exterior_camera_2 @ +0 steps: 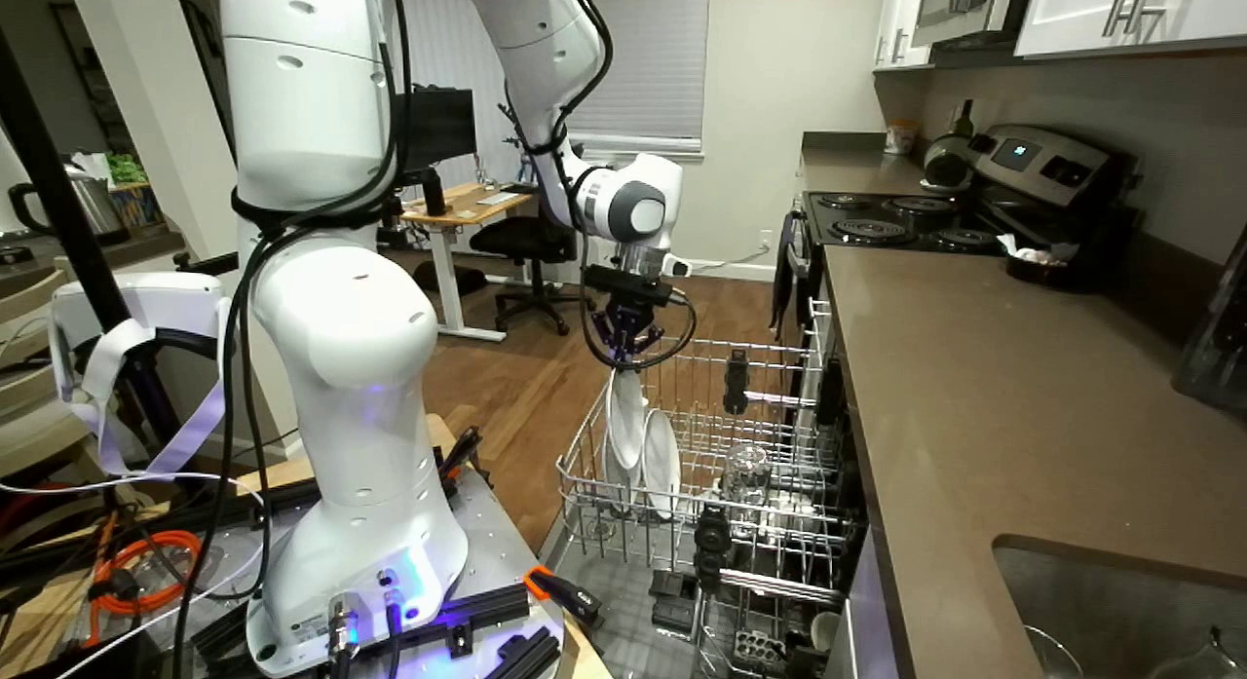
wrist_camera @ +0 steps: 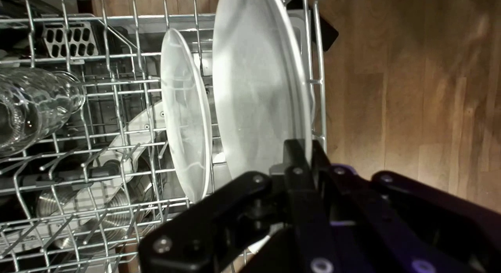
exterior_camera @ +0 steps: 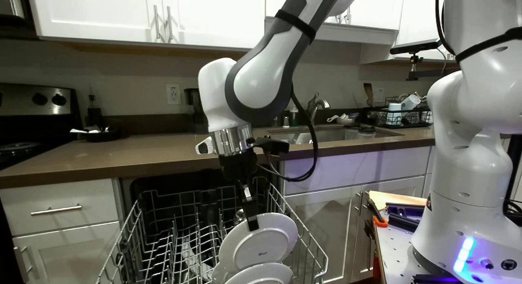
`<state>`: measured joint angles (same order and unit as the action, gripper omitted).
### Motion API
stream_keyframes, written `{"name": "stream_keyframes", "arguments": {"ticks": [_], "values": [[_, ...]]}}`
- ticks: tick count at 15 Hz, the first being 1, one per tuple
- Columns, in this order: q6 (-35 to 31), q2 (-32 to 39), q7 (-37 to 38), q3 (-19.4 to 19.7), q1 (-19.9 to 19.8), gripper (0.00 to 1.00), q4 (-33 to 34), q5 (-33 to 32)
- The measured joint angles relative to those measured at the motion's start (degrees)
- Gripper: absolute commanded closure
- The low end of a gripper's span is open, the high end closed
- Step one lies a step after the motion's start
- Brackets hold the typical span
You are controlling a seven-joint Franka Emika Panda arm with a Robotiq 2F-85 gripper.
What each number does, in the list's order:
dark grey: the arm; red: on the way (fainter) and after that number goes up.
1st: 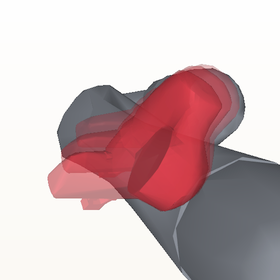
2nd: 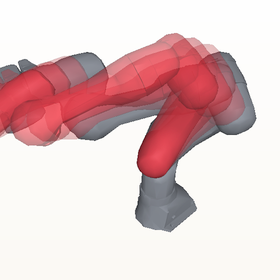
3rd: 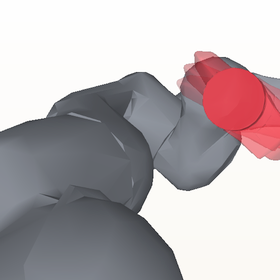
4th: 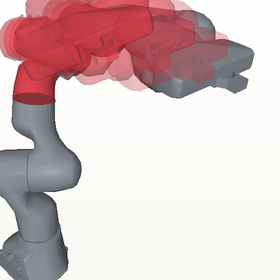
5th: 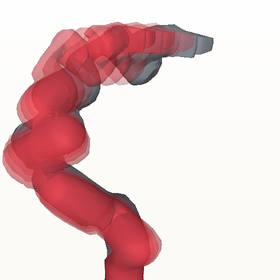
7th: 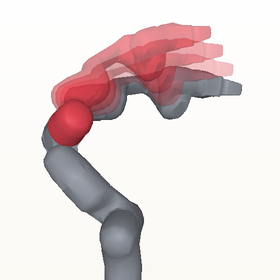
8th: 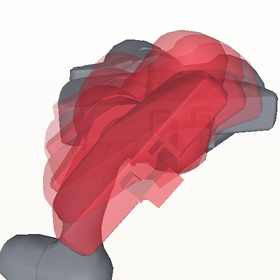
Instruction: Remove the plate from the countertop and put it in the middle of the two plates in the dishwasher
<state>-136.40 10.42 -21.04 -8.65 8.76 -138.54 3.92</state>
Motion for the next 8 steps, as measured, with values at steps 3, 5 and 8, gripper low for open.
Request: {"name": "stream_keyframes", "arguments": {"ticks": [3,5,8], "values": [[-1.56,2.49,-1.26,-0.21,-0.96,0.96,0.41,1.16],[-2.69,4.27,-1.36,-0.51,-1.53,0.96,0.84,1.26],[-4.84,7.01,-1.37,-0.92,-2.35,0.96,2.05,1.26]]}}
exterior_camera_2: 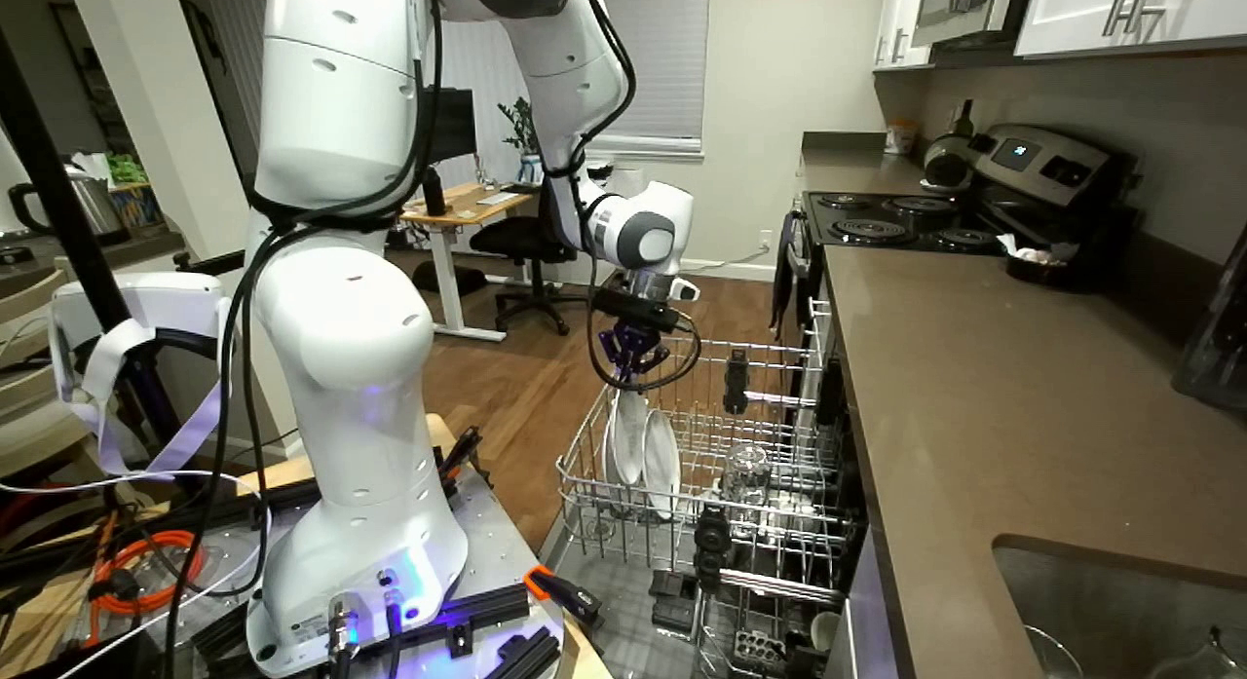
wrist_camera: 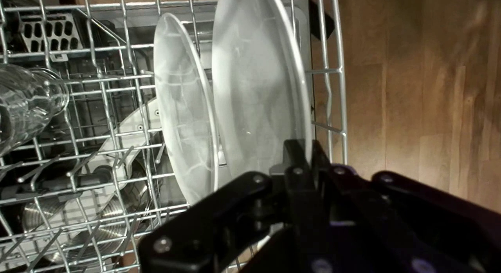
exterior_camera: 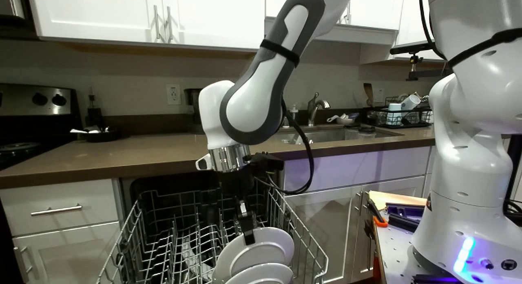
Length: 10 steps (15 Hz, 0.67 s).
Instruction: Remove the plate from the countertop and put it in the middle of the two plates in the dishwasher
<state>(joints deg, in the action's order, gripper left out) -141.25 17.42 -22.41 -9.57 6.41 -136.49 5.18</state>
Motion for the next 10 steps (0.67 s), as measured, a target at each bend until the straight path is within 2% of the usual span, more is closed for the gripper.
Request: {"name": "stream_keyframes", "arguments": {"ticks": [5,10], "values": [[-3.72,4.1,0.0,-0.19,-0.98,0.96,1.7,-0.07],[-4.03,6.17,0.0,-0.25,-2.05,0.96,2.94,-0.34]]}}
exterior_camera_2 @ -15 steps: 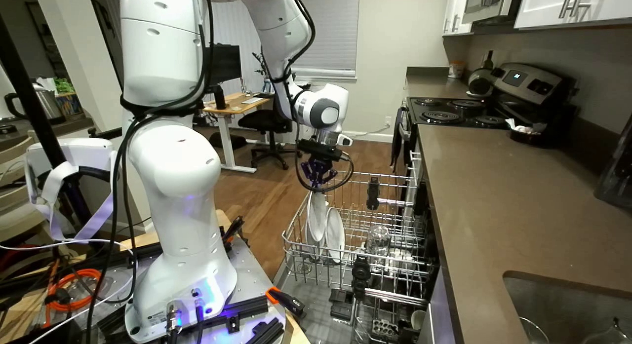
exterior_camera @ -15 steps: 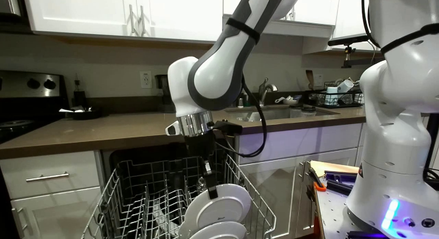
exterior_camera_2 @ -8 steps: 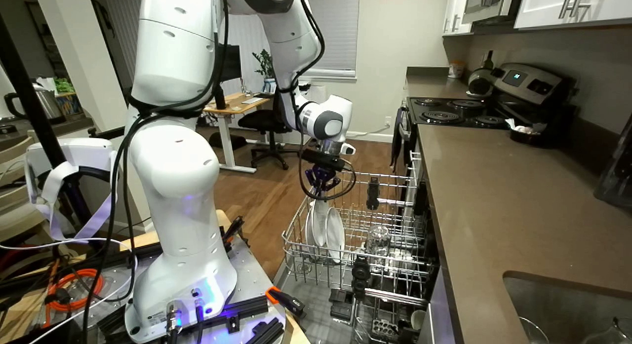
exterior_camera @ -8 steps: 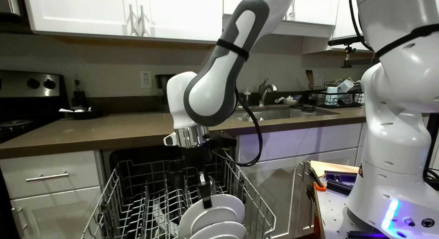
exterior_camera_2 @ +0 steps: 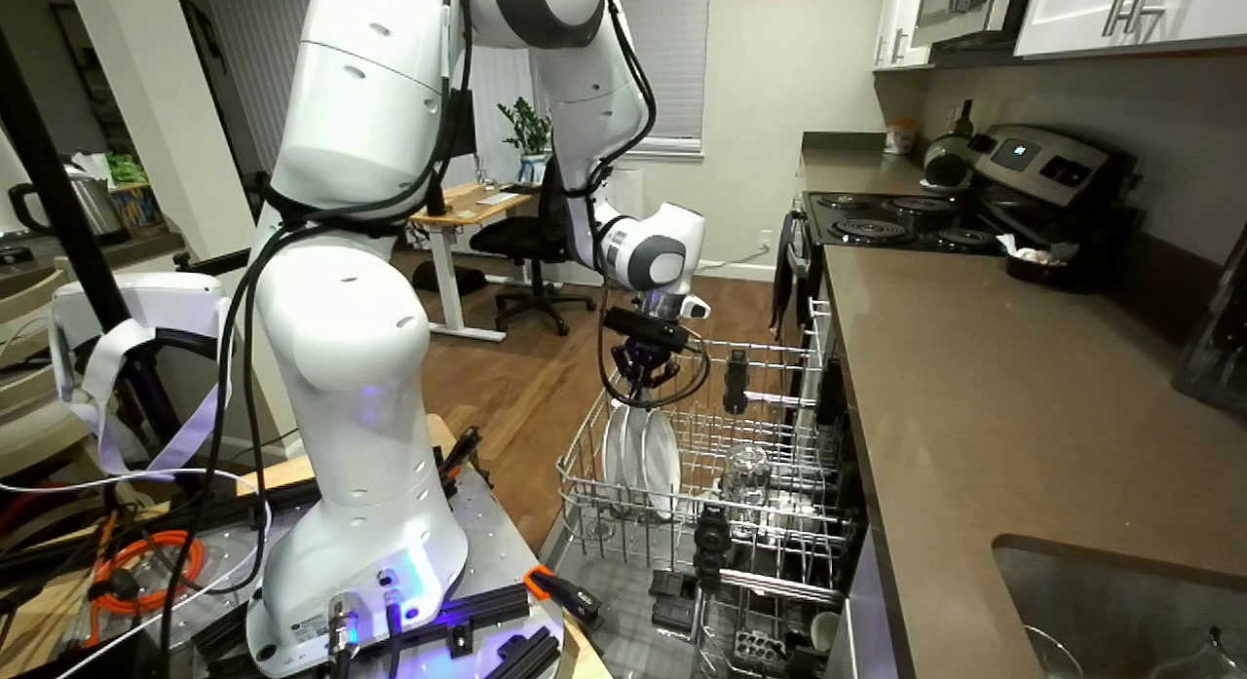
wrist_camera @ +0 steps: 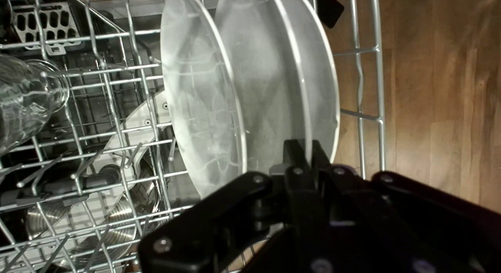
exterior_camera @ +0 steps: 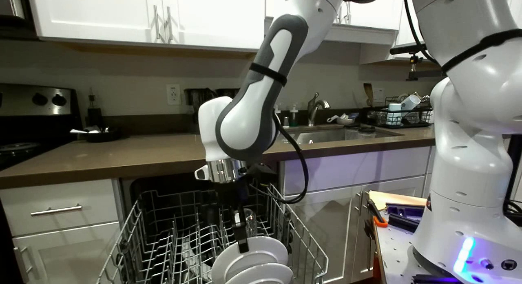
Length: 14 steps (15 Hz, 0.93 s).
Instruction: Remove the plate from the countertop and put it in the middle of the two plates in the dishwasher
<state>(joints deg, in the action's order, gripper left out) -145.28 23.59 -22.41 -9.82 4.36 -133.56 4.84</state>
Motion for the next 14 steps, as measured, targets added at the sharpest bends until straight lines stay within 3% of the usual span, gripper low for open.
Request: {"name": "stream_keyframes", "arguments": {"ticks": [14], "values": [[-3.42,3.34,0.11,0.6,-0.07,0.96,-1.03,-4.61]]}}
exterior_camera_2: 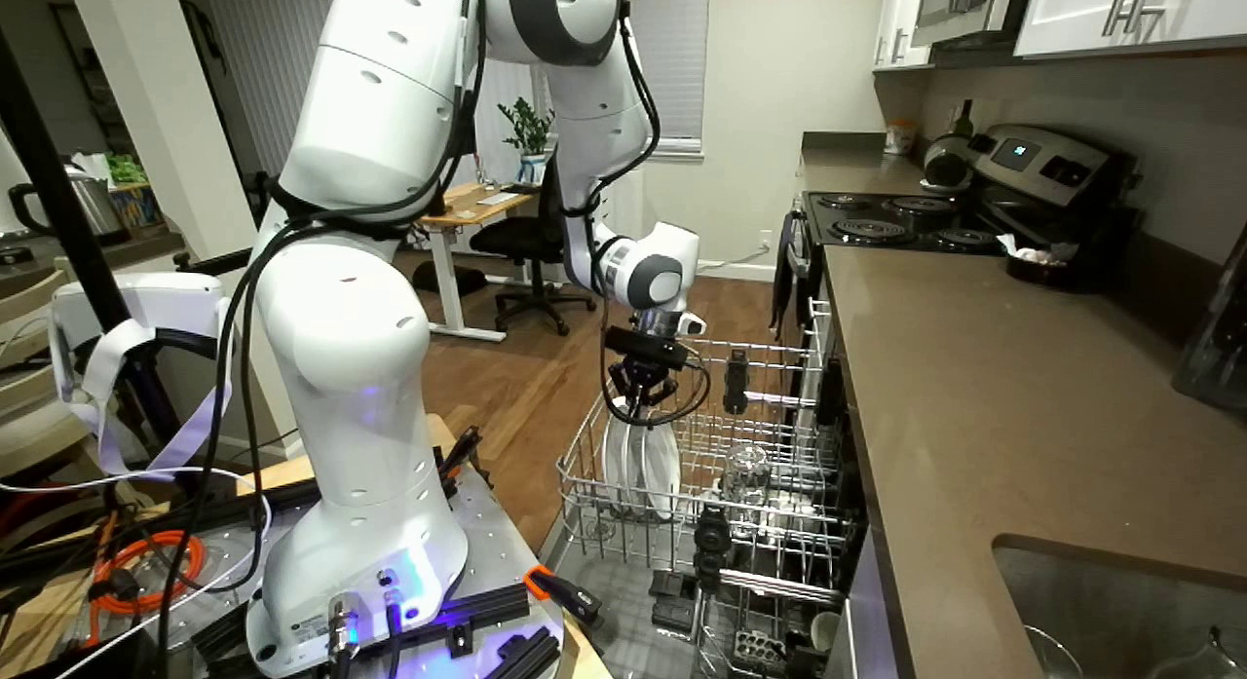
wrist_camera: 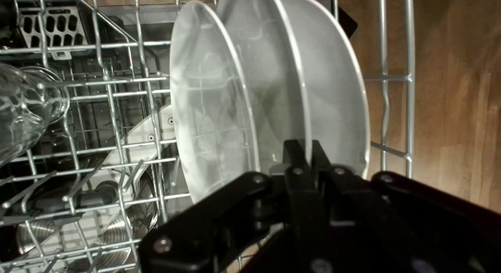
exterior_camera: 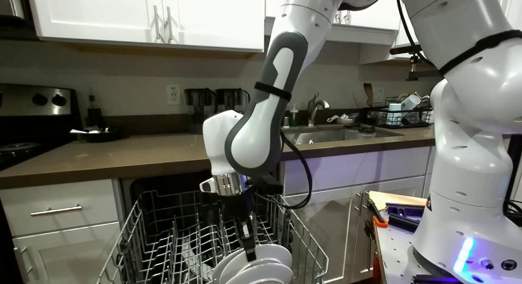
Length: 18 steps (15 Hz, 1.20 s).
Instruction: Remove the plate from the countertop and put it in the middle of the two plates in the dishwasher
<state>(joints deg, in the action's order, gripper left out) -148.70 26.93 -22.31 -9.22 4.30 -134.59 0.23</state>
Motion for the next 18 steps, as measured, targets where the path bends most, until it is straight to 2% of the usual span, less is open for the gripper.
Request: {"name": "stream_keyframes", "arguments": {"ticks": [5,18], "values": [[-2.46,0.25,0.34,0.34,-0.1,0.96,-1.51,-0.94],[-2.3,0.27,0.45,0.28,-0.04,0.96,-1.23,-1.01]]}}
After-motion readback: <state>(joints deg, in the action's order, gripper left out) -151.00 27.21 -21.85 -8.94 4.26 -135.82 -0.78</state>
